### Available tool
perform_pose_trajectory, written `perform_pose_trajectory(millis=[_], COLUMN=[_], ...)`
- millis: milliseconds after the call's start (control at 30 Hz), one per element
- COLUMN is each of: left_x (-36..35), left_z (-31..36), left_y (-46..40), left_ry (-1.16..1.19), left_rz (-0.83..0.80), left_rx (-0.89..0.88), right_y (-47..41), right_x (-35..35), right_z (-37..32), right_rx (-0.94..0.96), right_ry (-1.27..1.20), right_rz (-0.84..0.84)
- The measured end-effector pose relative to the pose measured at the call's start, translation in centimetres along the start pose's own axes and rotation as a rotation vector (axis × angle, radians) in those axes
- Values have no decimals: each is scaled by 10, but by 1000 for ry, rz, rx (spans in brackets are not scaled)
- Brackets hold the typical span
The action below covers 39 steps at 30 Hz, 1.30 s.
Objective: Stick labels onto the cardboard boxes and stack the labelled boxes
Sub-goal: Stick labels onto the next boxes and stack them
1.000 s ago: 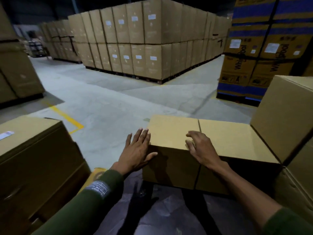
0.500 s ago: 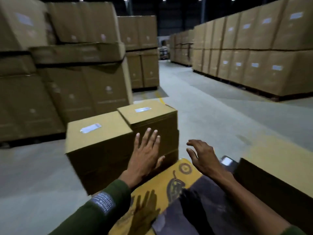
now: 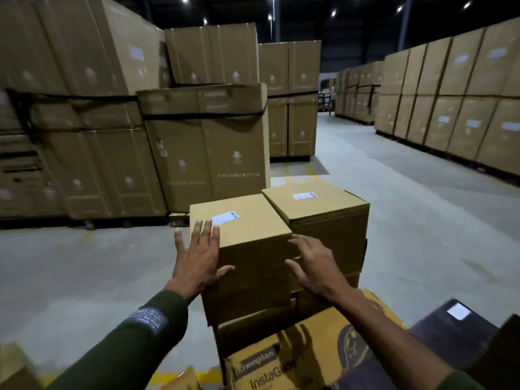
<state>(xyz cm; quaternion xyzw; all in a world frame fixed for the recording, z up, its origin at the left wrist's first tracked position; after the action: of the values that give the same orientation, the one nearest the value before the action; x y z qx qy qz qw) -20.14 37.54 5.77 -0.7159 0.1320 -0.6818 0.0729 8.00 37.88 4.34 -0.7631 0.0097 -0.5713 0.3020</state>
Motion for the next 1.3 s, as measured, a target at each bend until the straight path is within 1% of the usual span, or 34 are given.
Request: perform_pose_trajectory(millis=[67,200,333,467,567,667,767,1033,1233,1300], left_x=[-6,-12,-22,-25,-25,-24,-18,31,81,90], left_z=[-9,-12,-24,-33,-36,-40,-48,-66,-36,-17], left_y=[-1,9,18,27,31,38,50,100,155,176], left_ry=[10,78,210,297,353,357,361,295,244,246], left_rz=[-19,27,91,147,183,230,271,332,408,401], left_rx=[5,-23,-26,-43,-52,-76,-82,-108,-193,-230], right_y=[-9,-28,-46,-55,-55,-53,-51,-18,46,77], right_x=[-3,-11,-26,-37,-38,-36,-33,-4,43,59], right_z=[-5,-20,-41,-59,-68,-77,-90,-133,-144,-140], right_rx=[0,15,84,102,106,138,161,213,166,132], right_ry=[10,60,96,160,169,166,158,99,66,70], right_rz=[-9,-42,-100,-154,-79,9,54,182,290,312])
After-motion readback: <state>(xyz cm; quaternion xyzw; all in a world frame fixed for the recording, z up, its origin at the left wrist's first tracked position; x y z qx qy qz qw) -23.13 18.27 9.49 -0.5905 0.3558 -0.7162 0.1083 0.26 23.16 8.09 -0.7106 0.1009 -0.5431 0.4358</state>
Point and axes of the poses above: each hand's wrist, its own y-axis away from the middle knuckle, its own x-axis out of the back of the hand, z = x × y, the point moved 3 cm from there along -y, towards the middle knuckle, and after that the axes turned 10 degrees about y, right-handed, at the moved point
